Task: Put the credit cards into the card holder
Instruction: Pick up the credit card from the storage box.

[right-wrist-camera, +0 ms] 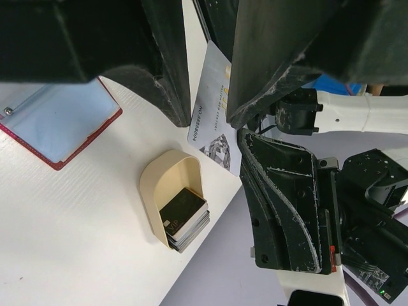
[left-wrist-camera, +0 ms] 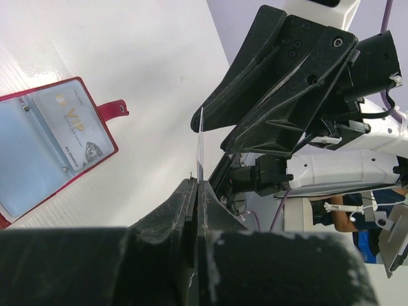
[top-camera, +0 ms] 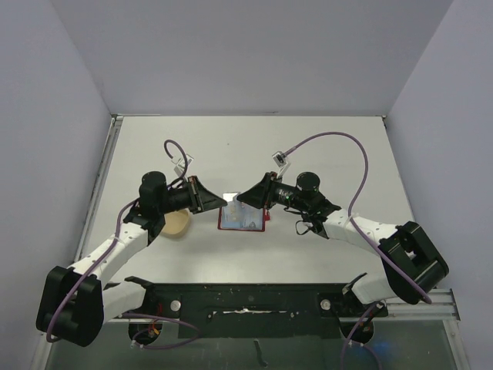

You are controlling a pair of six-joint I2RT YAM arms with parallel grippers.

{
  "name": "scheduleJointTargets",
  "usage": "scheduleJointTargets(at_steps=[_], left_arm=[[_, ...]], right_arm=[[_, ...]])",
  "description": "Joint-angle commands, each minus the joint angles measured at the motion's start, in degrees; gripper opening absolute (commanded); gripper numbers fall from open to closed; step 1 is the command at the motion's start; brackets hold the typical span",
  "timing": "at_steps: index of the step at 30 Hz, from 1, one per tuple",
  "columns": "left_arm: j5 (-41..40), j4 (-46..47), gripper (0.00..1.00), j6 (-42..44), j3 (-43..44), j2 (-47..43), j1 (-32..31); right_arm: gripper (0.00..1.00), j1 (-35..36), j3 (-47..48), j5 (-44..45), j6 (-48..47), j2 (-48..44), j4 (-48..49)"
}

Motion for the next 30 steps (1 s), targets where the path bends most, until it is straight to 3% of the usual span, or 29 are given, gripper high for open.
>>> scheduleJointTargets(at_steps=[1,11,21,24,28,30], left_arm=[[1.26,5.55,0.0,-0.82,0.16,-0.08,0.17],[1.4,6.43,0.0,-1.25,-0.37,-0.34,0.19],[1.53,8.95,0.0,-2.47,-1.57,-0.04,0.18],[1.48,9.02,0.0,-2.53,-1.76,0.16,0.13],[0.93,8.46,0.0,-2.54,-1.78,0.32,0.14],[0.09,7.2,0.05,-1.97,-1.62,0.23,0.2]], right_arm=[[0.31,0.3,1.51,-1.46,0.25,0.3,4.08],[0.36,0.29,1.85,-0.14,-0.82,0.89,1.62],[0.33,0.34,1.85,-0.74,-0.44,1.25,2.45],[0.27,0.34,1.62,-1.24,-0.19,1.36,3.64],[0.06,0.32,1.05,-1.8,0.23,1.29,5.1],[0.0,0.33,0.62,-1.81,0.32,1.08,5.73]])
